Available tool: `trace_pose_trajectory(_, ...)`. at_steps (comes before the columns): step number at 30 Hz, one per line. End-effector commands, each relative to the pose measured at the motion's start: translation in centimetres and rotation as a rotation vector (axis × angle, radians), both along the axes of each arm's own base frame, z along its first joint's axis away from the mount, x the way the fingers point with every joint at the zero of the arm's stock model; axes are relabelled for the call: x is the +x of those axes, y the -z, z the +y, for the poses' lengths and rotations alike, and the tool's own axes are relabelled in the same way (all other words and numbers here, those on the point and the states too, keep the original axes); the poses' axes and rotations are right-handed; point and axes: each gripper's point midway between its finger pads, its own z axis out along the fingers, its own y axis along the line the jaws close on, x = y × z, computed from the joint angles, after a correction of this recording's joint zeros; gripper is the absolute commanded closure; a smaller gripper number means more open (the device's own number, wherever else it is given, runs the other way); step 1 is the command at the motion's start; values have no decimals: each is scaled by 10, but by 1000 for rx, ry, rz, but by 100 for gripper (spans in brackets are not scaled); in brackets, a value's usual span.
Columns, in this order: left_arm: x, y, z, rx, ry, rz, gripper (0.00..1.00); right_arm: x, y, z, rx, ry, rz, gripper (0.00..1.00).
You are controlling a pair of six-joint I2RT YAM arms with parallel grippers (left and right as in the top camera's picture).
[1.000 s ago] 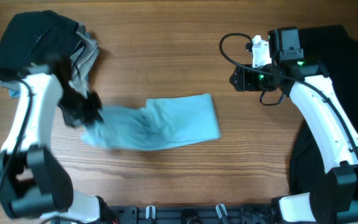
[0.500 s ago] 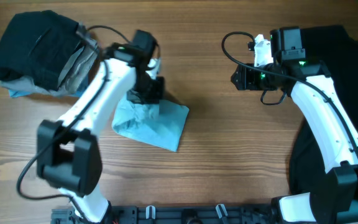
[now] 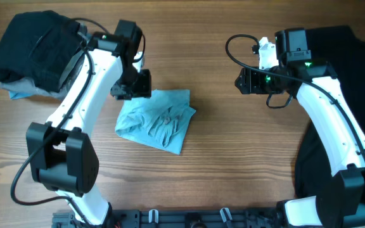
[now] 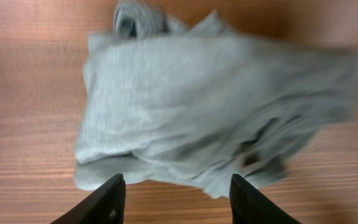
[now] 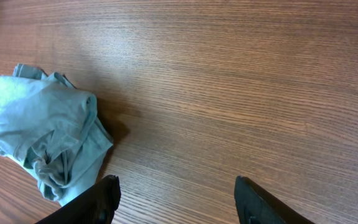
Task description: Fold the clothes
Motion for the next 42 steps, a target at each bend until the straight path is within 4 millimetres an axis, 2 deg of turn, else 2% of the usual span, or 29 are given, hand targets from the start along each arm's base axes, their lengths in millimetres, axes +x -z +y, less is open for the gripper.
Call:
trace_pose_trajectory(1, -36, 43, 2, -4, 49, 111, 12, 2, -14, 0, 3, -14, -41, 36)
trace_pose_trajectory(2, -42, 55, 4, -1, 49, 122, 8, 2, -14, 0, 1, -17, -43, 36)
trace_pose_trajectory(3, -46, 69, 5, -3, 49, 123, 10, 2, -14, 0, 1, -18, -43, 36)
trace_pose_trajectory(4, -53, 81, 1, -30, 47, 132, 35, 2, -14, 0, 1, -18, -43, 36)
trace_pose_trajectory(5, -61, 87, -4, -72, 44, 158, 73, 2, -14, 0, -3, -28, -44, 36)
trace_pose_trajectory(6, -73, 87, -11, -119, 39, 203, 96, 0, -13, 0, -5, -31, -37, 36)
trace_pose_trajectory(8, -97, 75, -16, -165, 24, 309, 96, -5, -9, -1, -12, -45, -18, 36)
trace_pose_trajectory(11, -113, 56, -12, -157, 21, 337, 94, -7, -7, -1, -17, -59, -7, 36)
trace_pose_trajectory(13, -110, 43, -13, -169, 25, 286, 67, -13, -14, 22, 70, -203, -41, 34)
trace_pose_trajectory(14, -107, 38, -12, -173, 26, 262, 43, -19, -20, 36, 125, -285, -61, 31)
trace_pose_trajectory(15, -99, 25, -11, -186, 22, 209, 36, -24, -22, 49, 156, -349, -74, 25)
trace_pose_trajectory(16, -92, 15, -9, -197, 14, 163, 27, -26, -19, 56, 146, -381, -75, 24)
trace_pose_trajectory(17, -81, 5, -6, -211, -2, 104, 26, -24, -6, 67, 102, -412, -66, 24)
trace_pose_trajectory(18, -69, 1, -3, -225, -13, 43, 60, -22, 8, 75, 67, -426, -51, 32)
trace_pose_trajectory(19, -59, 1, -8, -244, -5, 3, 70, -15, 18, 78, 54, -379, -27, 35)
trace_pose_trajectory(21, -45, 9, -42, -322, 85, -63, 50, 5, 17, 78, 89, -280, -50, 32)
trace_pose_trajectory(22, -42, 19, -47, -274, 141, -88, 43, 10, 14, 75, 98, -253, -62, 31)
trace_pose_trajectory(26, -47, 55, -59, -160, 301, -71, 40, 11, 15, 68, 95, -234, -51, 31)
trace_pose_trajectory(27, -49, 67, -60, -124, 320, -48, 36, 11, 15, 67, 95, -231, -49, 32)
trace_pose_trajectory(28, -50, 79, -55, -66, 331, -27, 38, 10, 16, 67, 95, -231, -48, 32)
trace_pose_trajectory(30, -48, 93, -46, 10, 303, -8, 45, 10, 16, 66, 90, -230, -47, 32)
trace_pose_trajectory(31, -46, 96, -46, 16, 299, -10, 59, 11, 17, 64, 81, -226, -46, 32)
trace_pose_trajectory(33, -53, 88, -55, -29, 275, 13, 96, 12, 18, 61, 62, -218, -48, 32)
trace_pose_trajectory(36, -64, 46, -103, -278, 317, 0, 96, 16, 20, 56, 38, -178, -51, 31)
trace_pose_trajectory(37, -67, 39, -113, -307, 344, -20, 92, 17, 19, 56, 41, -165, -48, 31)
trace_pose_trajectory(38, -73, 38, -120, -307, 369, -14, 75, 17, 20, 55, 37, -163, -48, 31)
trace_pose_trajectory(39, -76, 38, -121, -304, 374, -6, 69, 17, 20, 55, 32, -162, -48, 31)
trace_pose_trajectory(40, -80, 38, -122, -307, 379, 6, 36, 17, 20, 54, 31, -162, -48, 30)
trace_pose_trajectory(42, -86, 39, -119, -298, 376, 33, 25, 17, 20, 54, 31, -161, -47, 27)
